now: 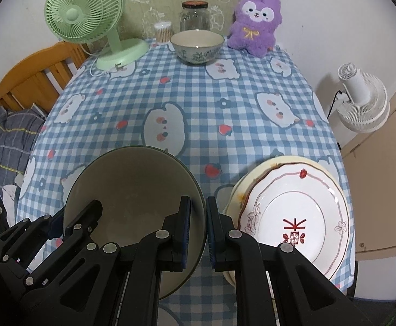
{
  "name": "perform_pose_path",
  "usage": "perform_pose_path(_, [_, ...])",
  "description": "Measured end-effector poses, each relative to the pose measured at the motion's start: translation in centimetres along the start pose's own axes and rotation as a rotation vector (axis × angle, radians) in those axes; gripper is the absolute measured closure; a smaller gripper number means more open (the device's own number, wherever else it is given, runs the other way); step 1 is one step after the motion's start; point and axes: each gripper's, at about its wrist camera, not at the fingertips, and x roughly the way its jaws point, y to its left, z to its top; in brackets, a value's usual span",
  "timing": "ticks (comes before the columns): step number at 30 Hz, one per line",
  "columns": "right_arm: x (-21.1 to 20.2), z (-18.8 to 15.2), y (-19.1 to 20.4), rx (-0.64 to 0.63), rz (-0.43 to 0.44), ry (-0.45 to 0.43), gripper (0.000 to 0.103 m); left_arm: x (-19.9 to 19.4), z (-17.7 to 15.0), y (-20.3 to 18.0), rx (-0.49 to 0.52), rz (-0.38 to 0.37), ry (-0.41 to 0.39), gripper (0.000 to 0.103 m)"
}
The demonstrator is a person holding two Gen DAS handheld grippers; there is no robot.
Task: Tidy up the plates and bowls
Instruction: 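Carry the second cream bowl toward the first bowl beside the plates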
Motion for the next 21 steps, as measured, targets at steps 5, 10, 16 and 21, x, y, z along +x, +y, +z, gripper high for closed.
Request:
perform_pose_path(5, [0.6,-0.2,0.1,-0.002,0.001,0.017,0.089,0.5,-0.3,0.1,0.002,0.009,0.007,0.089])
perform_pose_path(10, [1.2,-0.4,0.4,-0.008,-0.002,0.033,0.089,1.0,-0.7,0.3,-0.003,0.008,0.025,0.089])
perform_pose_path(16, [1.8,-1.0,0.6,-0.013,-0.004,0.052,0.089,1.6,-1.3,0.5,-0.010,0.006,0.053,0.089])
perform_pose_path(21, [1.9,-1.2,0.7,-0.019,-0.017,0.048,0.089,1.7,-1.6,0.4,-0.006,0.005,0.055,0.089])
